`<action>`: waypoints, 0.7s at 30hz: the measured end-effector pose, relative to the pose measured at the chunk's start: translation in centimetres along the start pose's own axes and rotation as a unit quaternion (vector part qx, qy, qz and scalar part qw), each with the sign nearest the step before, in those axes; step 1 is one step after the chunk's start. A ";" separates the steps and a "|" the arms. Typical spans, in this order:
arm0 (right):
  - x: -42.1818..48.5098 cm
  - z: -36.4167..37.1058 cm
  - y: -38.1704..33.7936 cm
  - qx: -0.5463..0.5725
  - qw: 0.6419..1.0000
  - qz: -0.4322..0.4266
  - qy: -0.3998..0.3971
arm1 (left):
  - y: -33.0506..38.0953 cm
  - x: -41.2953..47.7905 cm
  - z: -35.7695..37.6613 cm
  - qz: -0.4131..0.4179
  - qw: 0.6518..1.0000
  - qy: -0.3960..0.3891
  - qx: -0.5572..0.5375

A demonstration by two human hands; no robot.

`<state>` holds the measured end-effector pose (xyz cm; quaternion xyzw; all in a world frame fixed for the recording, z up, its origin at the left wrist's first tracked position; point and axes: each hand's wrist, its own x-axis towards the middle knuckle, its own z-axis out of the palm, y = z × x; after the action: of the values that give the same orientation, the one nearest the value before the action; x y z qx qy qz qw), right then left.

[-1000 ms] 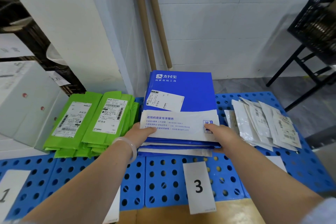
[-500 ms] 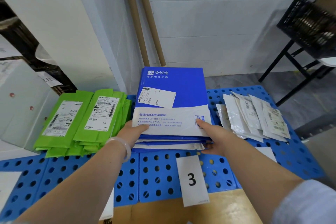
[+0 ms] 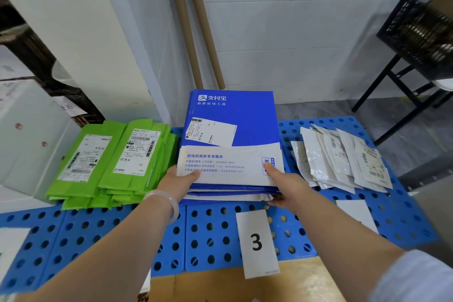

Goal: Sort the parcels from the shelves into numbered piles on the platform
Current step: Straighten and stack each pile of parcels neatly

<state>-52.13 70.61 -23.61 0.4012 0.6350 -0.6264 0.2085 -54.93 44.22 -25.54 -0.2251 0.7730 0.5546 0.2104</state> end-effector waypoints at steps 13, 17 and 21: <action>0.6 -0.3 -1.6 -0.006 1.000 0.005 -0.006 | -0.1 -0.3 0.5 -0.026 0.995 -0.003 -0.099; 0.7 -0.5 -2.6 -0.027 0.999 -0.020 -0.002 | 0.4 -0.5 0.4 -0.026 0.991 0.008 -0.134; 0.7 -0.7 -3.4 -0.039 0.999 -0.030 -0.001 | 1.3 -0.7 0.7 -0.001 0.988 0.026 -0.150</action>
<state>-54.97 71.84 -21.96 0.3731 0.6704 -0.6076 0.2053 -55.05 45.35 -24.33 -0.2693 0.6860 0.6579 0.1549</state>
